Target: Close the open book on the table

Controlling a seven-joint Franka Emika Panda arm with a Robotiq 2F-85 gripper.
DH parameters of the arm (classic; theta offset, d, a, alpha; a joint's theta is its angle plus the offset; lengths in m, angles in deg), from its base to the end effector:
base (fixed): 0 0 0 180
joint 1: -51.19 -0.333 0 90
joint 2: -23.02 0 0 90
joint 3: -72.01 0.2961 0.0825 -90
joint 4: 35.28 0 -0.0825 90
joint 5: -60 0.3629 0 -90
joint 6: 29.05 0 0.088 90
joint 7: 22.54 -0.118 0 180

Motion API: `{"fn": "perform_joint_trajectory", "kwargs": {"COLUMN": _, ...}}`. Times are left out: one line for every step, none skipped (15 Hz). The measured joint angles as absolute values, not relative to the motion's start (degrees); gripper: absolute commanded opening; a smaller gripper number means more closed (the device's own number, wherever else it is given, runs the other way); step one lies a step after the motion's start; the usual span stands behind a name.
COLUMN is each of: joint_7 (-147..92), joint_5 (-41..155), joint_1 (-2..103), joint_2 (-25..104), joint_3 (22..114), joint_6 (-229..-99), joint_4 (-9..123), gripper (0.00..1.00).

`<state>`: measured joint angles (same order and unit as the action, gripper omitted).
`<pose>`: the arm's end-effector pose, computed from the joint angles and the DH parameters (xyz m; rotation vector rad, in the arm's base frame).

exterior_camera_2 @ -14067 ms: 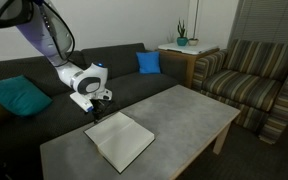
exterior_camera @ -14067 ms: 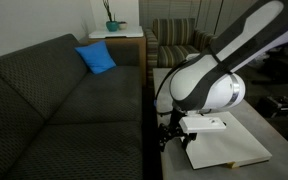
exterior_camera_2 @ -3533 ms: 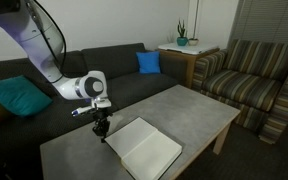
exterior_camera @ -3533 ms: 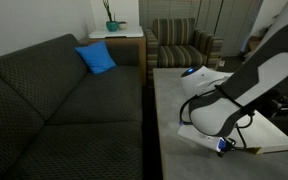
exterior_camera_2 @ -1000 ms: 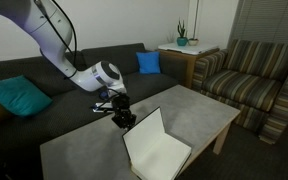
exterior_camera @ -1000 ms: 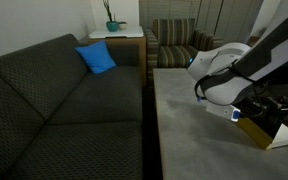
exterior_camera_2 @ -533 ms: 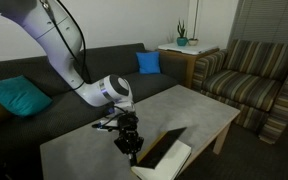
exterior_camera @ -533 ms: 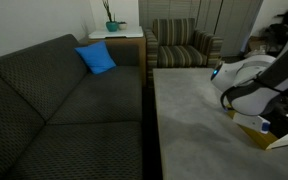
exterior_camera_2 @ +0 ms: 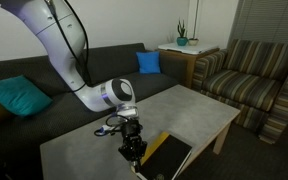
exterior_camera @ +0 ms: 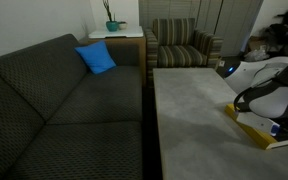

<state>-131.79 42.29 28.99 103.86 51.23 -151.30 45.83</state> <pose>0.5307 -0.0188 -0.1247 1.6900 -1.4912 0.2029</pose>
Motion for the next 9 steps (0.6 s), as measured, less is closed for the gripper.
{"fn": "perform_joint_trajectory", "kwargs": {"joint_7": -131.1, "joint_5": 42.2, "joint_1": 29.0, "joint_2": 102.4, "joint_3": 51.5, "joint_6": -154.6, "joint_4": 47.5, "gripper": 0.0}}
{"fn": "perform_joint_trajectory", "kwargs": {"joint_7": -130.6, "joint_5": 41.7, "joint_1": 28.9, "joint_2": 100.6, "joint_3": 51.9, "joint_6": -157.9, "joint_4": 49.3, "gripper": 0.0}}
{"fn": "perform_joint_trajectory", "kwargs": {"joint_7": -129.9, "joint_5": 41.2, "joint_1": 28.9, "joint_2": 98.7, "joint_3": 52.6, "joint_6": -160.7, "joint_4": 51.1, "gripper": 0.0}}
{"fn": "perform_joint_trajectory", "kwargs": {"joint_7": -128.9, "joint_5": 40.8, "joint_1": 28.8, "joint_2": 96.7, "joint_3": 53.3, "joint_6": -163.4, "joint_4": 53.0, "gripper": 0.05}}
{"fn": "perform_joint_trajectory", "kwargs": {"joint_7": -128.0, "joint_5": 40.4, "joint_1": 28.7, "joint_2": 94.8, "joint_3": 54.0, "joint_6": -166.0, "joint_4": 54.8, "gripper": 0.19}}
{"fn": "perform_joint_trajectory", "kwargs": {"joint_7": -126.8, "joint_5": 40.0, "joint_1": 28.5, "joint_2": 92.8, "joint_3": 54.7, "joint_6": -168.5, "joint_4": 56.6, "gripper": 0.29}}
{"fn": "perform_joint_trajectory", "kwargs": {"joint_7": -125.3, "joint_5": 39.9, "joint_1": 28.3, "joint_2": 90.9, "joint_3": 55.4, "joint_6": -170.9, "joint_4": 58.4, "gripper": 0.31}}
{"fn": "perform_joint_trajectory", "kwargs": {"joint_7": -123.7, "joint_5": 39.8, "joint_1": 28.1, "joint_2": 89.2, "joint_3": 56.0, "joint_6": -173.2, "joint_4": 60.2, "gripper": 0.37}}
{"fn": "perform_joint_trajectory", "kwargs": {"joint_7": -121.8, "joint_5": 39.8, "joint_1": 28.1, "joint_2": 87.5, "joint_3": 56.6, "joint_6": -175.4, "joint_4": 62.0, "gripper": 0.43}}
